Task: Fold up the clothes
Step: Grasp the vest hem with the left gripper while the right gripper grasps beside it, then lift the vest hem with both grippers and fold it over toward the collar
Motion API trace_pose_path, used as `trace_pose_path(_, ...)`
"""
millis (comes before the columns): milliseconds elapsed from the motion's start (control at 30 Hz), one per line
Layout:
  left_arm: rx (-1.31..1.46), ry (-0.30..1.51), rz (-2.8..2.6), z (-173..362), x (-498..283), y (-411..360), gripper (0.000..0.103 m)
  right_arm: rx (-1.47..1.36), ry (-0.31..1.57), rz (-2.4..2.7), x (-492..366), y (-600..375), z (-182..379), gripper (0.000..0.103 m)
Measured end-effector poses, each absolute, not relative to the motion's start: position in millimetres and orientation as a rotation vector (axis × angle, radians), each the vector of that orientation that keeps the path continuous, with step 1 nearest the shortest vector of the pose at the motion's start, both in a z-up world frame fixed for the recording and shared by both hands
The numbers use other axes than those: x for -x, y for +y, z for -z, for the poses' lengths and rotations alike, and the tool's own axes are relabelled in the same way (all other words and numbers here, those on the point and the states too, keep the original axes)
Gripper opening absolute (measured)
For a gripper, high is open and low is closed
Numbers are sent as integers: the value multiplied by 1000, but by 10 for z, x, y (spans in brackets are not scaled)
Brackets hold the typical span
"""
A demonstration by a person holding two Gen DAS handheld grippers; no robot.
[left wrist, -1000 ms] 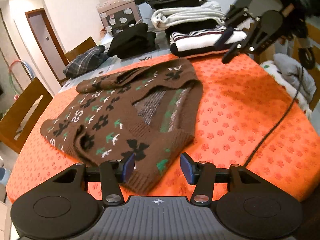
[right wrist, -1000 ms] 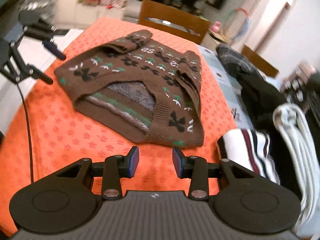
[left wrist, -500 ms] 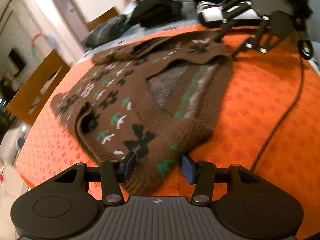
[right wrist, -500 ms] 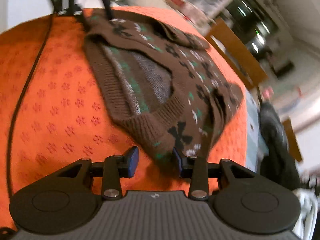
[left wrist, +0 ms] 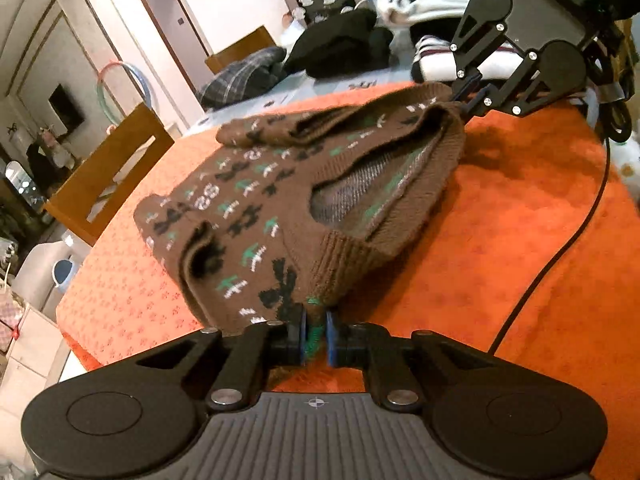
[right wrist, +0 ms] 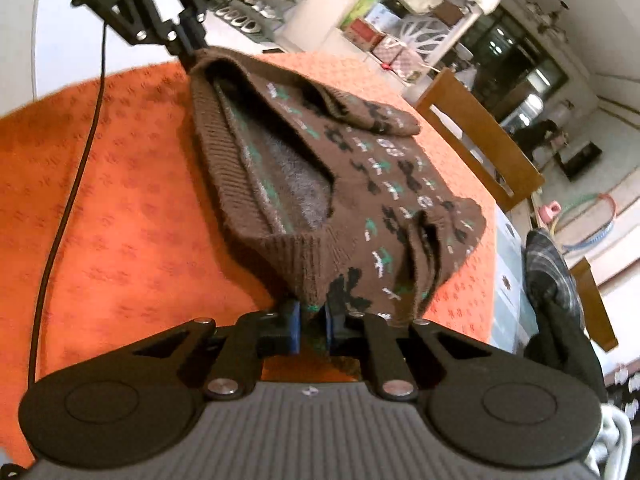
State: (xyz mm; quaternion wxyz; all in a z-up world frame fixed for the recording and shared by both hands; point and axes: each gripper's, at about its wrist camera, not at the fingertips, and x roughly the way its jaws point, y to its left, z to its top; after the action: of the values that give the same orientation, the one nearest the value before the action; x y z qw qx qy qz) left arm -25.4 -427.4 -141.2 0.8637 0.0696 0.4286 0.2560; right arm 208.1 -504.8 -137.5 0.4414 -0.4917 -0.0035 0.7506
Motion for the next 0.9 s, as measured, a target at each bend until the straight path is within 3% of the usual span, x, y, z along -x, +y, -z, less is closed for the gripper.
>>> trace_pose_path(433, -88, 822, -542, 1049, 663, -5403, 12, 1196, 170, -1849, -1776, -6157, 764, 13)
trace_pose_path(900, -181, 777, -751, 528, 142, -4454, 12, 1054, 68, -1824, -2290, -5118, 243, 13)
